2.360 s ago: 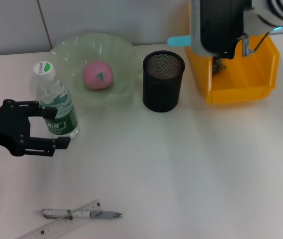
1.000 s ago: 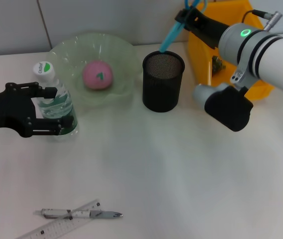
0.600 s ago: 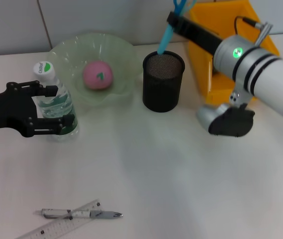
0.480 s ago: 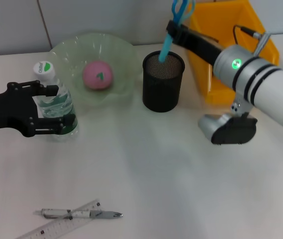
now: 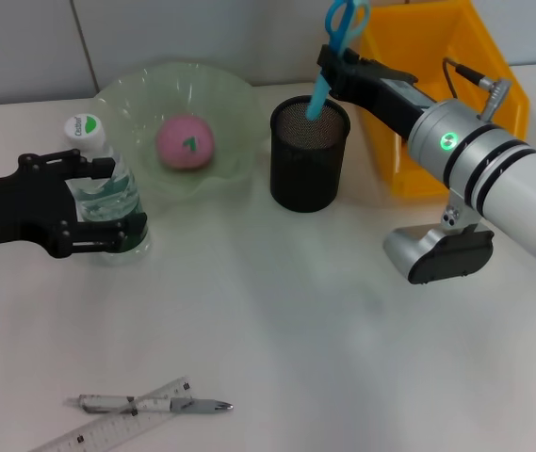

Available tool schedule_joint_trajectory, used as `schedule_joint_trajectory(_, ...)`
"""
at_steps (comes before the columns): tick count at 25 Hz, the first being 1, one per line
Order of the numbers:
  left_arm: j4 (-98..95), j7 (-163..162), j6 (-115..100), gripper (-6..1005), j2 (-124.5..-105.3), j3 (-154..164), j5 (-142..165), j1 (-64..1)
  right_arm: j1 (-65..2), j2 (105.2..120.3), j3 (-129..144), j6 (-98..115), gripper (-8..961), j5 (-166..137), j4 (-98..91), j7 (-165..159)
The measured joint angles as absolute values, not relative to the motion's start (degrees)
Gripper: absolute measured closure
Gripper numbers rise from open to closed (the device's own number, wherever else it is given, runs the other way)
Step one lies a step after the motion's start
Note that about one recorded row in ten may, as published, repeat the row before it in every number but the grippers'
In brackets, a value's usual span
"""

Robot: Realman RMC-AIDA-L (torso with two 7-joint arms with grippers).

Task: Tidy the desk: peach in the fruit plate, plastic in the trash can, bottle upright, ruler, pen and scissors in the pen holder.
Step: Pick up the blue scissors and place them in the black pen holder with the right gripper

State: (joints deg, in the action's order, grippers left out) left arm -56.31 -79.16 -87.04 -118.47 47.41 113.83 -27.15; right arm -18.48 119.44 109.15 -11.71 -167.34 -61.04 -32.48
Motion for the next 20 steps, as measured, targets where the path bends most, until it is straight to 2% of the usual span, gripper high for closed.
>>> schedule_joint_trajectory(16,-55.1,-78.1,-85.7,220,-118.48,47.5,112.9,-27.2,-19.7,119.84,110.1,-17.7,711,-166.7,-55.8,-31.5)
schedule_joint_trajectory(20,-54.8,-77.5,-85.6,221,-118.47,47.2,112.7,-27.1,-20.1,119.89,110.9,-18.2,596,-166.1,-55.5,-31.4)
